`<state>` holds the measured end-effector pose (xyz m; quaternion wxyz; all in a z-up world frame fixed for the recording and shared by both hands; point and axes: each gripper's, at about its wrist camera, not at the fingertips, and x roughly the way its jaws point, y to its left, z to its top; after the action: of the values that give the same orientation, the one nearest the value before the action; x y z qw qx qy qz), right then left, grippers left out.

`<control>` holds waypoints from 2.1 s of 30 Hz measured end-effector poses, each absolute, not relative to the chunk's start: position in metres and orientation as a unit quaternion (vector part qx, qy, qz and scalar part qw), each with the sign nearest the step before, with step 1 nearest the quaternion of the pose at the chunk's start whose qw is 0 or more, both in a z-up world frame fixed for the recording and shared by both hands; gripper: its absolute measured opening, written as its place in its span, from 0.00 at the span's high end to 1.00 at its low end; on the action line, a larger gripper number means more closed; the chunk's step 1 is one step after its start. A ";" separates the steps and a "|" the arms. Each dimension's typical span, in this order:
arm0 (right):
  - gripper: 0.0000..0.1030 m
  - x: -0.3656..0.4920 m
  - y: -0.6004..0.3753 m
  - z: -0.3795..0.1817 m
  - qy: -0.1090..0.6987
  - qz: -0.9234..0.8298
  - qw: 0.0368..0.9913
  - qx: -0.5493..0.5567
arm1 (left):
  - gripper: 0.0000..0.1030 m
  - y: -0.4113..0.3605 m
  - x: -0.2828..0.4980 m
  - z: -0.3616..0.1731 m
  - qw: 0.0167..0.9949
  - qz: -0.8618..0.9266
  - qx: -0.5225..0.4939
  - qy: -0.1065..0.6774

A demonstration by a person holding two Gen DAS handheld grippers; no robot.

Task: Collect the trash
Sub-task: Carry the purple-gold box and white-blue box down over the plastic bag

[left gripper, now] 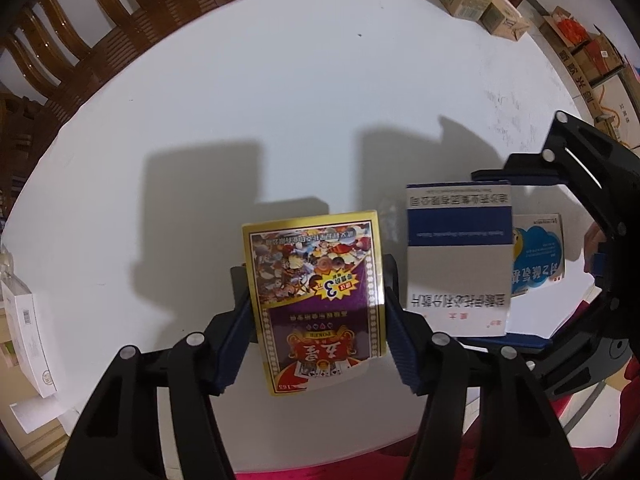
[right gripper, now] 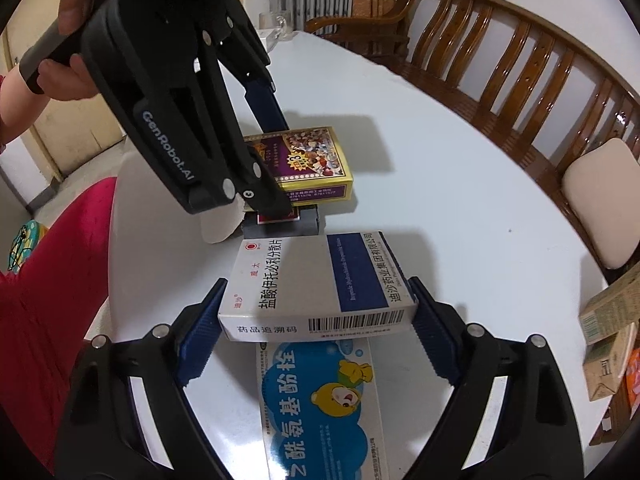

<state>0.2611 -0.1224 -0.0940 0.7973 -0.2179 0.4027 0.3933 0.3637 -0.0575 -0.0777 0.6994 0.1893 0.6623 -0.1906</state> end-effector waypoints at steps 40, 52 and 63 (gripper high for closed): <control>0.18 0.050 -0.110 0.077 0.335 0.148 0.913 -0.182 | 0.42 -0.003 0.139 0.024 0.784 -0.234 0.143 0.556; 0.18 -0.001 -0.100 0.049 0.358 0.142 0.906 -0.174 | 0.42 0.000 0.086 -0.021 0.769 -0.251 0.131 0.573; 0.18 -0.032 -0.086 0.009 0.388 0.149 0.894 -0.170 | 0.42 -0.010 0.054 -0.056 0.751 -0.270 0.137 0.586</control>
<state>-0.0321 -0.0861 0.0094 0.8937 -0.1701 0.3876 0.1489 0.0544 -0.0096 -0.0562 0.7513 0.1370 0.5864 -0.2701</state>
